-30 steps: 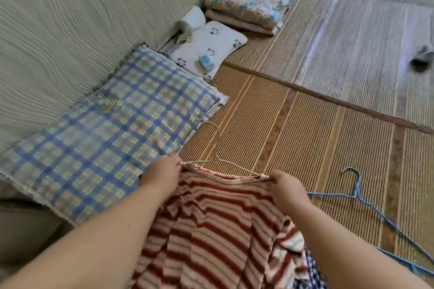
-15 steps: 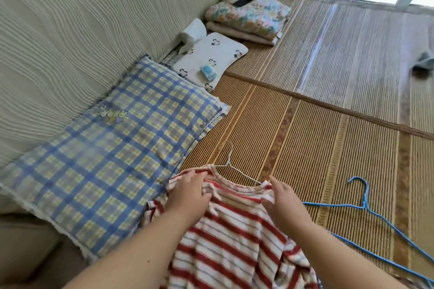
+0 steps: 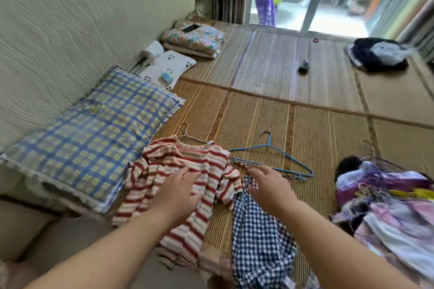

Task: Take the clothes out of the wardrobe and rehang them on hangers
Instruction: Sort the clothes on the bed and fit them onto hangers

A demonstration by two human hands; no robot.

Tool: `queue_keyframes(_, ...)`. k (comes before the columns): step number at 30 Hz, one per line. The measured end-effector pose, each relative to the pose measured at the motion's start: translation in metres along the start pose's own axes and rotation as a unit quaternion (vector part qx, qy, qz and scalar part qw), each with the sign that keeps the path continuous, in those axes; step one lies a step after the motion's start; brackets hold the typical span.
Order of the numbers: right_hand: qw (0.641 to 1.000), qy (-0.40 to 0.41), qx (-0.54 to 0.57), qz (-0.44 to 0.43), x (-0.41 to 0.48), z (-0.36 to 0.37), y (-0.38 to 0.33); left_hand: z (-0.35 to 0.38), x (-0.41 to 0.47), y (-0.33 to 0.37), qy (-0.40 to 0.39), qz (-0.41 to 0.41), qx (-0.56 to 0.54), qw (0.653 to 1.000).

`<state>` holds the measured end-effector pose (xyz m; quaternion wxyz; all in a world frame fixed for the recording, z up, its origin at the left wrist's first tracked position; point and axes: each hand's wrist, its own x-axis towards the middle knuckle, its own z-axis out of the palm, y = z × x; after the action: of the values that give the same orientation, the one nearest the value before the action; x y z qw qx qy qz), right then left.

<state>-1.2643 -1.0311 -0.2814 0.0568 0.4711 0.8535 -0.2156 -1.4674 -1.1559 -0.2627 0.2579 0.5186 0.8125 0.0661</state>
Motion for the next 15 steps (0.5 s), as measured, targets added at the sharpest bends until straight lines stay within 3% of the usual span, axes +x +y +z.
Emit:
queue_keyframes(7, 0.989, -0.015, 0.066, 0.130, -0.147, 0.019, 0.080, 0.063, -0.078, 0.104, -0.061, 0.096, 0.019, 0.993)
queue_keyframes(15, 0.964, 0.025, 0.088, 0.249, -0.258, -0.017, 0.211, 0.126, -0.103, 0.237, -0.129, 0.188, 0.018, 0.974)
